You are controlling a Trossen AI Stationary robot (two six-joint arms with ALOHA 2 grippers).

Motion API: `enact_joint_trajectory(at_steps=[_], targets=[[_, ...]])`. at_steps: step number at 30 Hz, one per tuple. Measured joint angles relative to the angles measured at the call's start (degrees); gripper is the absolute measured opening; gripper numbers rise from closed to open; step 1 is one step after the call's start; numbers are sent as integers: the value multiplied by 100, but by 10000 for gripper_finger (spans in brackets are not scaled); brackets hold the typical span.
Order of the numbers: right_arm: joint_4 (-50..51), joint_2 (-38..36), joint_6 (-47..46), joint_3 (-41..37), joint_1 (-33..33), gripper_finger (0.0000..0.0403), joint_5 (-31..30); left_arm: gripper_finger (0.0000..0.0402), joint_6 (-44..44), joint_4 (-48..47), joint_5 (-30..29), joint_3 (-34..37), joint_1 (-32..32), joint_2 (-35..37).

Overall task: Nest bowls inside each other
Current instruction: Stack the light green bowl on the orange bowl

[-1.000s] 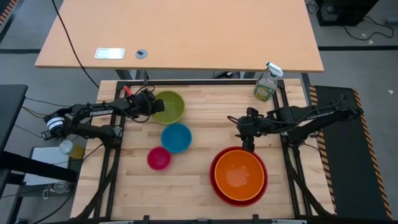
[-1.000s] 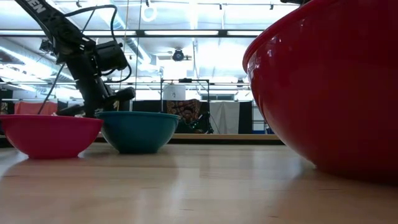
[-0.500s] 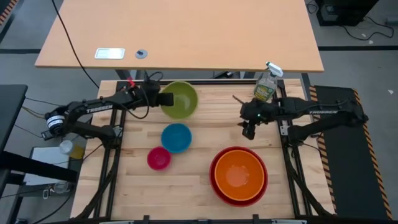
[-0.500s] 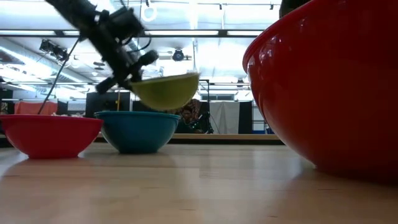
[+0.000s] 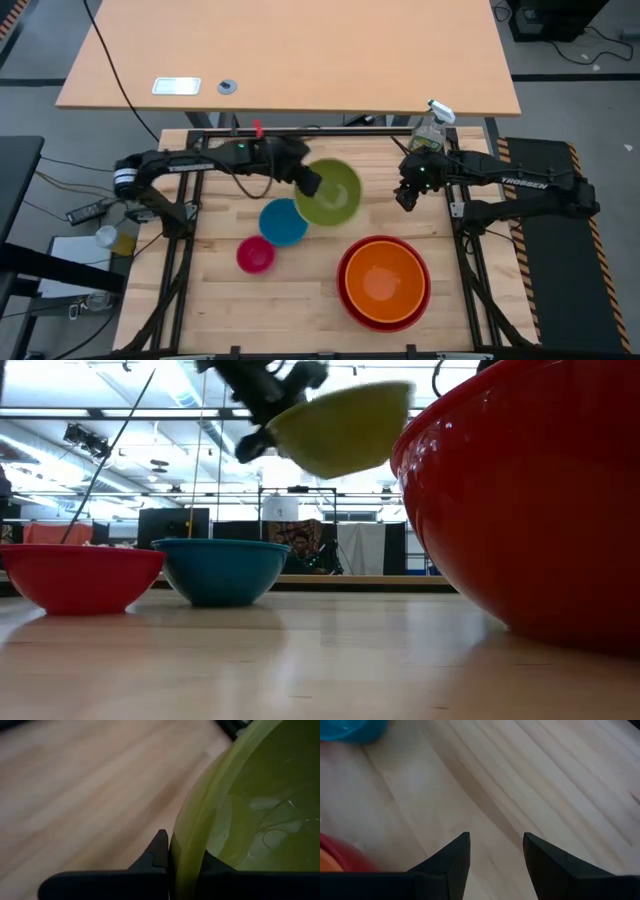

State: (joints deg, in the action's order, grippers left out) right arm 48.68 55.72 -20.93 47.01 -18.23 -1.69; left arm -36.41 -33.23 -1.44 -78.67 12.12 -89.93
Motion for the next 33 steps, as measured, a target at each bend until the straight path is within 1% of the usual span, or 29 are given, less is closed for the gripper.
enact_joint_trajectory(at_steps=[2,8,11,13,19,22,26,30,33], targets=[[248,-34,-50,77,-107,189,3,14,79,-21,121,-353,-165,-329],[1120,-270,-321,289,-332,189,-52,14,217,-24,242,-1475,-613,-1370],[1492,-422,-515,359,-444,189,-69,14,261,-8,658,-2045,-818,-1882],[1642,-523,-594,370,-524,189,-73,14,292,-1,881,-2378,-974,-2165],[1653,-645,-595,370,-762,189,-41,14,583,-73,930,-3198,-1411,-2927],[1636,-642,-654,370,-810,189,-34,14,623,-36,922,-3434,-1592,-3199],[1500,-642,-746,370,-812,189,-32,14,622,132,821,-3551,-1792,-3540],[1285,-641,-759,370,-812,189,-31,14,709,499,450,-3555,-2017,-3749],[1186,-640,-756,370,-812,189,-26,14,1096,755,46,-3570,-2194,-3870]])
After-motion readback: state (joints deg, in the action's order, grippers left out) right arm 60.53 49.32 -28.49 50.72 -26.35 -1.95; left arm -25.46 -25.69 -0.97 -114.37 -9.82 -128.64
